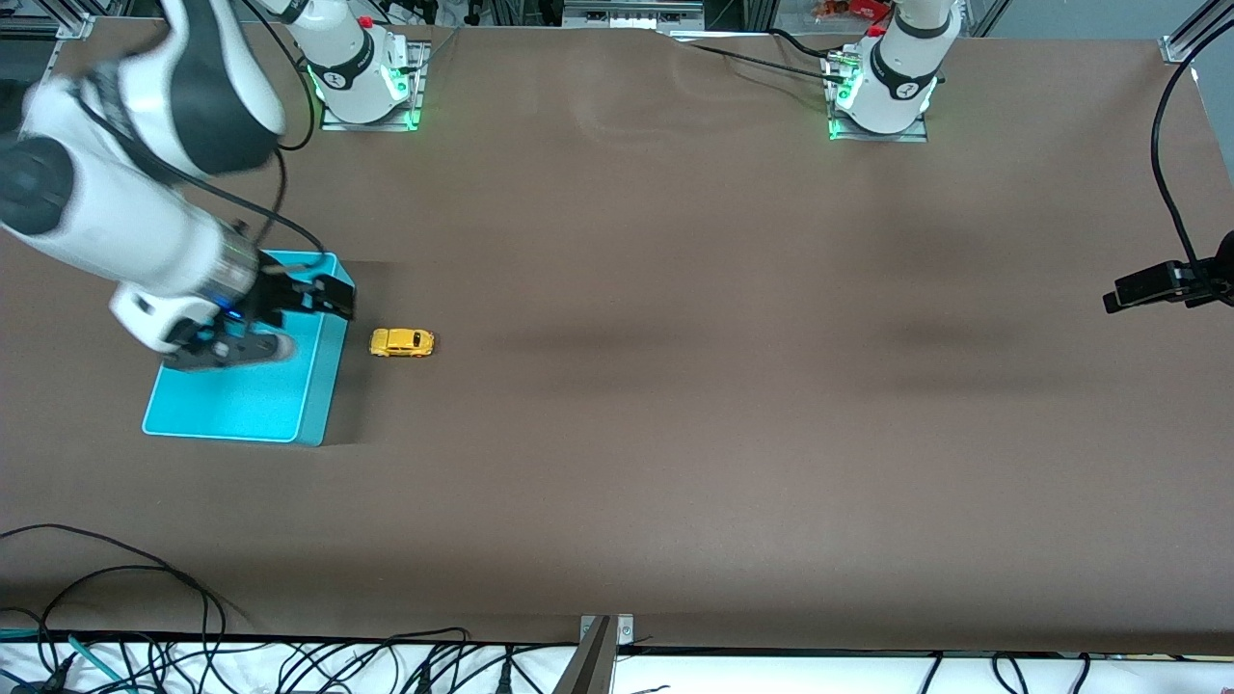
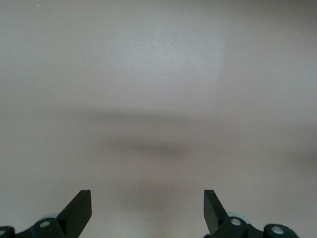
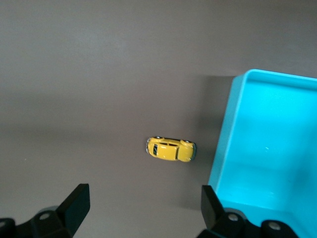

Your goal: Wind up and store yellow beetle car

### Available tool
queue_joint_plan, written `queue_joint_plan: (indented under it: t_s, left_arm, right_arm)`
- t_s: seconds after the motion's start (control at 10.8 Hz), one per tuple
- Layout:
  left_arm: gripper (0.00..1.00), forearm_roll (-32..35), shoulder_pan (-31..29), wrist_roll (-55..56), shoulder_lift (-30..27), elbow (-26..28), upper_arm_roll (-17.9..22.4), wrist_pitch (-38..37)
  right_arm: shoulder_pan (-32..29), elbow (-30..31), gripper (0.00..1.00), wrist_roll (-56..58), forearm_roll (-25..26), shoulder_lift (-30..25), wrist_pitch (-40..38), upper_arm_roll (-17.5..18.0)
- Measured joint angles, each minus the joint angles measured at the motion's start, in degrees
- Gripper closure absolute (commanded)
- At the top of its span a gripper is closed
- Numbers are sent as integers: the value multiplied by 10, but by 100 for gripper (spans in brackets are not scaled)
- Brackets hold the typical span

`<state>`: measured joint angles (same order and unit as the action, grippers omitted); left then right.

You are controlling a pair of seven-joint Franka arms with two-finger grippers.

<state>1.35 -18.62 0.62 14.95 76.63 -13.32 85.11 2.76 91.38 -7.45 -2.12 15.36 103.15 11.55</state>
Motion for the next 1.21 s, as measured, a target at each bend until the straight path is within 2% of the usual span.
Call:
queue_joint_plan:
  t_s: [0.19,0.74,1.02,1.21]
  left_arm:
    - [0,0,-1,0,-1,0,0,0]
    - [0,-3,2,-1,-7,0,2,-1]
    - [0,-27,57,-1,-11,0,67,-1]
    - [0,-32,64,-1,-11,0,82,-3]
  right_arm:
    - [11,52,0,-5,6,21,89,0]
    - [9,259,0,-7,11,20,329,8]
    - [5,338,0,-9,11,21,407,-8]
    - [2,352,0,-9,11,23,416,-14]
